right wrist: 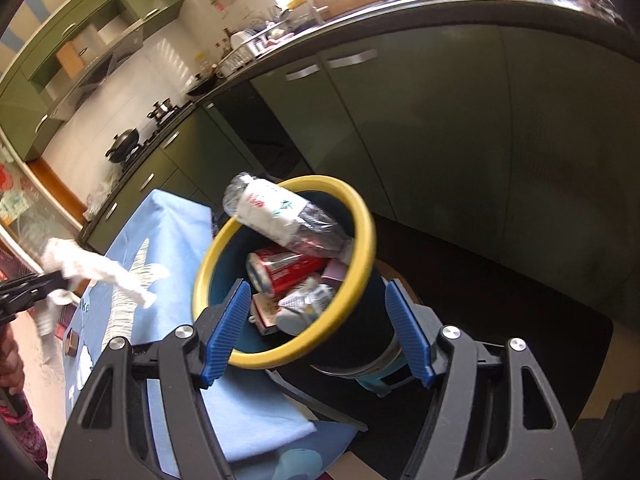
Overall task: Collect trash
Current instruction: 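Carry the white tissue over the bin and open the left tool, then grasp the white toothpaste tube with the right tool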
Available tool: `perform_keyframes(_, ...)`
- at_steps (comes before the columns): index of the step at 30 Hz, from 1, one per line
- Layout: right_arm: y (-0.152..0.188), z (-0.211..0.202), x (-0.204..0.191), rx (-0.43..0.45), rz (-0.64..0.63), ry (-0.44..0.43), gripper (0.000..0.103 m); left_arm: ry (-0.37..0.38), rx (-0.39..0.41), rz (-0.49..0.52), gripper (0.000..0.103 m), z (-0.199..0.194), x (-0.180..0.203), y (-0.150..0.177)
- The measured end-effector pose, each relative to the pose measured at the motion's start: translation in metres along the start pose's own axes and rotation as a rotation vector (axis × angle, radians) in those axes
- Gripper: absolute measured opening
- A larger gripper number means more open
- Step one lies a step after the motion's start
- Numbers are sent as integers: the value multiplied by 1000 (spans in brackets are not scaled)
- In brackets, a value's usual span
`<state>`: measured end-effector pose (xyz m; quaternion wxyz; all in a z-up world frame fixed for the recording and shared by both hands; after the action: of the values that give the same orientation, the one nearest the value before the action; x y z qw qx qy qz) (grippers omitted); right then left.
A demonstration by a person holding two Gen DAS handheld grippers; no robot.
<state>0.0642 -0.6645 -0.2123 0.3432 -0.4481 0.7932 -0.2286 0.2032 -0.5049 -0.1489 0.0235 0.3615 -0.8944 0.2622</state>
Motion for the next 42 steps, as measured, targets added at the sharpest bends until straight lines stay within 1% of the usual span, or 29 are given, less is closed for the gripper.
perform_keyframes(2,3,2,9,-5,16,2,67,-26,-18,-15,14,26,2,-11)
perform_keyframes(4,5,5,16,-12,27,2,67,-40,-36,-52,14,57,5,-24)
perform_keyframes(7,9,9,21,-25,38,-1,68,-52,-34,-119,14,88,6,-37)
perform_keyframes(9,11,11,22,-30,42,-6,69,-70,-24,-170,17,101,2,-39)
perform_keyframes(10,11,12,22,-33,42,-9,69,-73,-25,-207,25,107,-2,-38)
perform_keyframes(11,12,13,22,-35,42,-11,69,-76,-23,-242,39,111,-6,-38)
perform_keyframes(12,13,13,22,-37,41,-11,69,-84,-15,-271,47,112,-10,-37)
perform_keyframes(13,13,14,22,-37,41,-12,70,-76,15,-308,54,110,-13,-38)
perform_keyframes(14,13,14,22,-37,41,-13,70,-48,49,-334,54,105,-14,-40)
perform_keyframes(17,13,13,16,-39,36,-21,70,-26,134,-370,54,86,-18,-47)
perform_keyframes(20,12,11,8,-38,14,-31,70,3,230,-355,54,47,-16,-51)
perform_keyframes(22,11,10,1,-38,-2,-36,70,13,275,-344,55,18,-22,-52)
perform_keyframes(24,9,9,-8,-38,-22,-45,70,24,322,-340,57,-13,-32,-44)
perform_keyframes(25,9,10,-14,-43,-36,-51,70,20,347,-341,60,-29,-41,-38)
perform_keyframes(27,9,12,-27,-54,-68,-64,70,1,392,-347,61,-56,-60,-22)
perform_keyframes(29,9,16,-42,-71,-108,-73,70,-41,434,-363,62,-80,-90,-7)
perform_keyframes(33,9,25,-67,-101,-171,-79,70,-165,517,-428,62,-126,-158,42)
perform_keyframes(35,8,26,-79,-103,-189,-86,70,-221,554,-480,62,-149,-193,67)
perform_keyframes(36,8,26,-87,-103,-200,-92,70,-257,573,-523,62,-162,-216,84)
perform_keyframes(37,7,27,-97,-107,-217,-100,70,-278,583,-550,62,-169,-232,94)
perform_keyframes(39,6,28,-120,-116,-258,-116,70,-331,607,-616,63,-187,-270,120)
perform_keyframes(42,7,33,-168,-136,-353,-151,70,-424,642,-721,64,-206,-325,157)
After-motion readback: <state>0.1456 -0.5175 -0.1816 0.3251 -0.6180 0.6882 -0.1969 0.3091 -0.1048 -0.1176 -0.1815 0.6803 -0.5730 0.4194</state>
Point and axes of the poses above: each gripper's, at about its wrist camera, not at the fingertips, and z roughly the way its jaws point, x to its right, y to its underside, the point moved 10 cm from there along z, roughly the way its jaws point, and after that the axes turned 14 degrees about -z, right-handed, at the moved point
